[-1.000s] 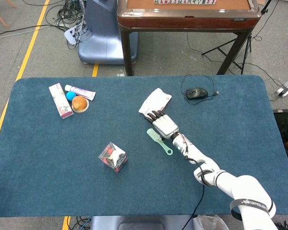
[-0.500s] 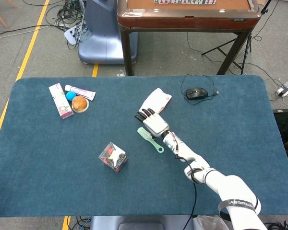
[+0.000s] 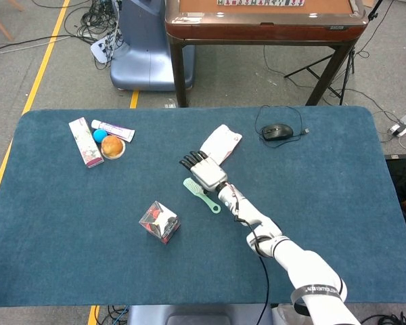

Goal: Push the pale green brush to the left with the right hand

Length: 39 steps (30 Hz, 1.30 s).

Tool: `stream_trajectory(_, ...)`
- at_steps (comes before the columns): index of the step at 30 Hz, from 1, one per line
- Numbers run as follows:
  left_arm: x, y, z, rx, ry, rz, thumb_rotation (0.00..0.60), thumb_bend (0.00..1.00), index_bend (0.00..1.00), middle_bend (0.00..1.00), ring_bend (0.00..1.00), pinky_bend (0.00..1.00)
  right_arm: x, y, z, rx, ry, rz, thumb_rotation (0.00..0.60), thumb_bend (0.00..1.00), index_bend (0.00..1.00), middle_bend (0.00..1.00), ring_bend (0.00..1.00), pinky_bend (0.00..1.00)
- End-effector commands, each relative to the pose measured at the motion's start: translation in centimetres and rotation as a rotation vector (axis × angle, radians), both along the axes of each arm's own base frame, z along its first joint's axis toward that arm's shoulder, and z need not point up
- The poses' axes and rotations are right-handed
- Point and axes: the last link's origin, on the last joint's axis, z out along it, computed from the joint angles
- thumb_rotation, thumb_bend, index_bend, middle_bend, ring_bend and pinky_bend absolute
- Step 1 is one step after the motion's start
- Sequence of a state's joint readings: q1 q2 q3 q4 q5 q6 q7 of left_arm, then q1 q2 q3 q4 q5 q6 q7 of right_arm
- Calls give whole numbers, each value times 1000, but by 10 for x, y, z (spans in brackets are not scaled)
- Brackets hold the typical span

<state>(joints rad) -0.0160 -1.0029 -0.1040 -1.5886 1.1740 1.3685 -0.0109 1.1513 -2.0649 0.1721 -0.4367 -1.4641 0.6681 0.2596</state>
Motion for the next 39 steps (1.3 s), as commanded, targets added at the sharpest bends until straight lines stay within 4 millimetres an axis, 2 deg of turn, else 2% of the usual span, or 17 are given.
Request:
stream_trajectory(1,0,0,0,0,2,-1,600,171,557,464,315,436,4,0,-4,9,-11,-11,600,0,117,102,0,107)
stream_trajectory(5,2,0,-1,-8,5,-9,600,171,560,464,315,436,7,-1,-3,25,-57,-28,600,0,117,102,0,107)
stream_trajectory(8,3,0,-2,-12,7,-14,600,170,560,464,315,436,6,0,5,17,-77,4,600,0,117,102,0,107)
stream_trajectory(15,7,1,-4,-17,9,-27,600,170,560,464,315,437,-8,12,44,-22,-116,64,600,0,117,102,0,107)
stream_trajectory(29,26,6,-19,-56,-4,-146,600,170,564,483,339,469,-69,89,148,-207,-13,-25,600,0,117,102,0,107)
stream_trajectory(39,28,9,-31,-88,-14,-156,600,170,565,486,344,475,-106,124,197,-332,68,-109,600,0,117,102,0,107)
